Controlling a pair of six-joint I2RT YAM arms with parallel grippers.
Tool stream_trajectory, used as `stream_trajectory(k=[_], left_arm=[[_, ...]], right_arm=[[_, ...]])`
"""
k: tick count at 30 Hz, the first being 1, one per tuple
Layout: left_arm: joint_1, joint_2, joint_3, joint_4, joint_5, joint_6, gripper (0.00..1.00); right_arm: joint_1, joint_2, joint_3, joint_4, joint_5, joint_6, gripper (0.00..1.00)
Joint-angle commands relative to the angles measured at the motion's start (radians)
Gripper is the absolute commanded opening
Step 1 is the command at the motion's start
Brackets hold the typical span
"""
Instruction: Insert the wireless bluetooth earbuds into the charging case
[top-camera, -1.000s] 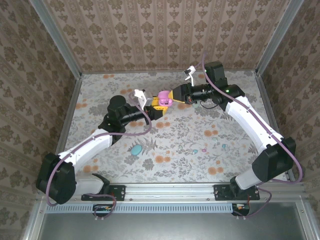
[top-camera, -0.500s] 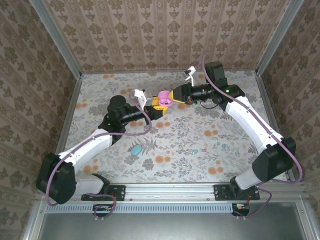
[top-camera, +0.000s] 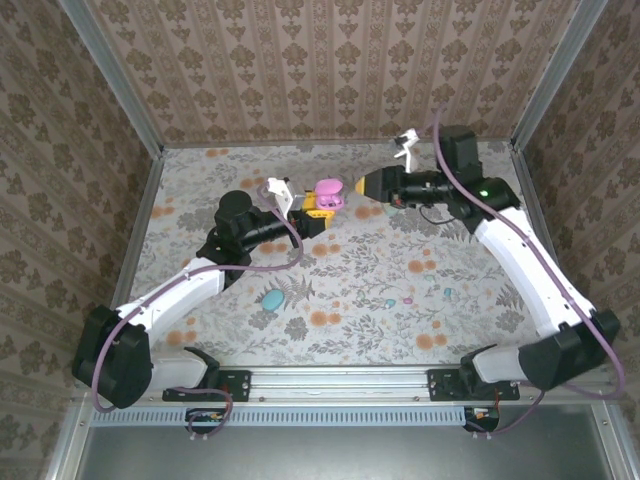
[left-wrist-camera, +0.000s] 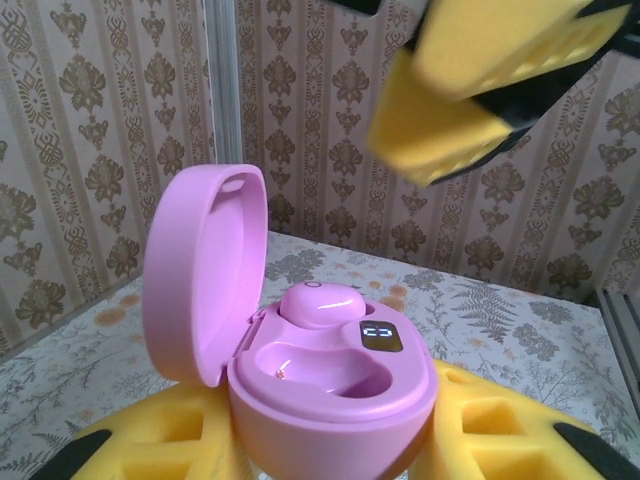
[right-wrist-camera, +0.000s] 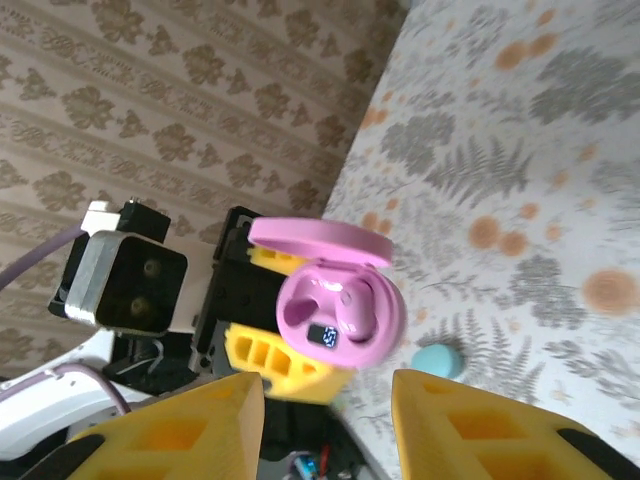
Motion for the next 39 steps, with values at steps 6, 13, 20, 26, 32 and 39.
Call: stream_trajectory(k=[6,13,20,26,32,39], left_arm=[[-0.002,-0.069,-0.011,0.006,-0.021,0.008,0.35],[-0.002,-0.128,-0.040,-0.012,-0.035,0.003,0.35],[-0.005,-0.159,-0.050,-0.029,-0.067,-0.003,0.35],[-0.010,-0.169,-0.051,-0.035,-0.075,-0.005,0.35],[-0.014,-0.173,-0.050,-0.043,-0.084,-0.002,0.35],[-0.017,-0.169,-0.044,-0.057,-0.086,0.002,0.35]], right_arm=[[-0.025,-0.077,-0.177,-0.405,0.432,-0.193,0.38],[-0.013,0.021,-0.366,-0.461,0.467,-0.250,0.37],[-0.008,0.174,-0.426,-0.350,0.415,-0.271,0.39],[-0.001,0.281,-0.417,-0.320,0.447,-0.291,0.40],[0.019,0.332,-0.446,-0.276,0.486,-0.285,0.40],[0.019,0.351,-0.478,-0.261,0.513,-0.277,0.40]])
